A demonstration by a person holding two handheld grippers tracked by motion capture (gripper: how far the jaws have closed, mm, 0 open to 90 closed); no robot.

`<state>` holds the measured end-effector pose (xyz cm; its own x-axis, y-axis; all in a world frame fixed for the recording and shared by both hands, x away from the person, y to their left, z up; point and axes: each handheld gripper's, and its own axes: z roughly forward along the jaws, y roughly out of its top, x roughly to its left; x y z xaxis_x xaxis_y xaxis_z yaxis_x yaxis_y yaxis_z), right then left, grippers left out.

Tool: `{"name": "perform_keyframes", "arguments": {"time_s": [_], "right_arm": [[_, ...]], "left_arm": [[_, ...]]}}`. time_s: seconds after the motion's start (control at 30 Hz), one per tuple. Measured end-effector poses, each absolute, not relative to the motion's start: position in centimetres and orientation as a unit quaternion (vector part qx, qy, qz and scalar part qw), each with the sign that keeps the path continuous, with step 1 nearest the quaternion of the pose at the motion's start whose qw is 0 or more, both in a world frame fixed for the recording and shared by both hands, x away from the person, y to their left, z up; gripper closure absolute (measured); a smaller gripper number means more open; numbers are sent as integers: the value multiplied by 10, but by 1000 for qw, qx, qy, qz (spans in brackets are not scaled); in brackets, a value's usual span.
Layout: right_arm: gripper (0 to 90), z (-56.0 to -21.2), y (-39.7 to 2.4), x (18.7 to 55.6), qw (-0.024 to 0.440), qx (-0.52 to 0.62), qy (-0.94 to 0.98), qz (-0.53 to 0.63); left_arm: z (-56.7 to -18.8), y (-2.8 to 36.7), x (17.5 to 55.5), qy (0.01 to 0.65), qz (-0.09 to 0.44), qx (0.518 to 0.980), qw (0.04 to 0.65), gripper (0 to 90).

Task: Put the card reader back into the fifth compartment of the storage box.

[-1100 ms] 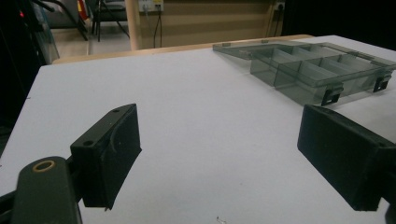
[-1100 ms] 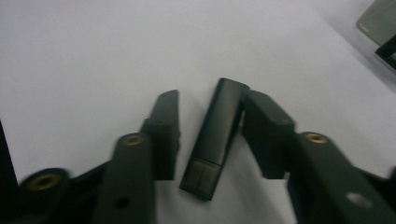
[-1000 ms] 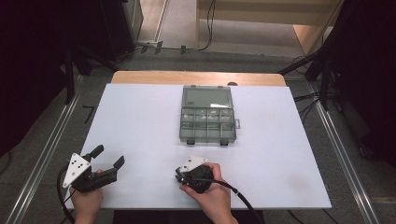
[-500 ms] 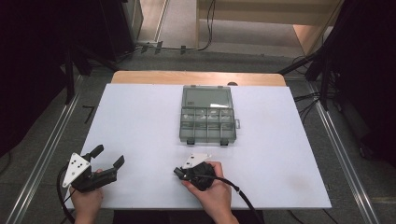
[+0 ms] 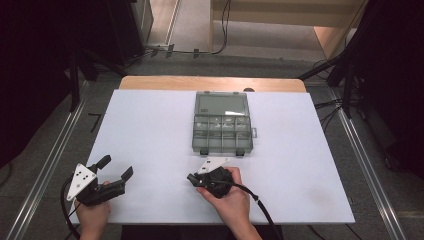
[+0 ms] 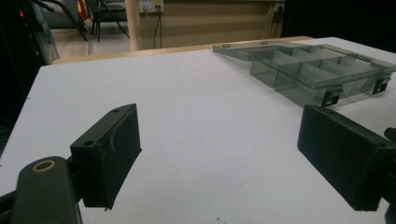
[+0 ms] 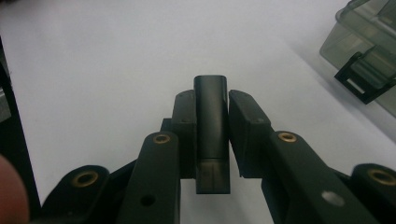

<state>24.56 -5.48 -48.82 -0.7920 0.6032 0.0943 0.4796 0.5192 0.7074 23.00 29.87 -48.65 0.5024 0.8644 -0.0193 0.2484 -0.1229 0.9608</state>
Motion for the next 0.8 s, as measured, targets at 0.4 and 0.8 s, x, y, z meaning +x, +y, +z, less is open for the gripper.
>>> {"name": "perform_keyframes", "arguments": {"time_s": [0.4, 0.8], "right_arm": [[710, -477, -62, 259, 80, 318, 861, 388], [710, -468, -73, 277, 76, 333, 854, 393]], "left_arm": [[-487, 299, 230, 403, 293, 689, 526, 136], [-486, 299, 230, 403, 293, 689, 526, 136]]}}
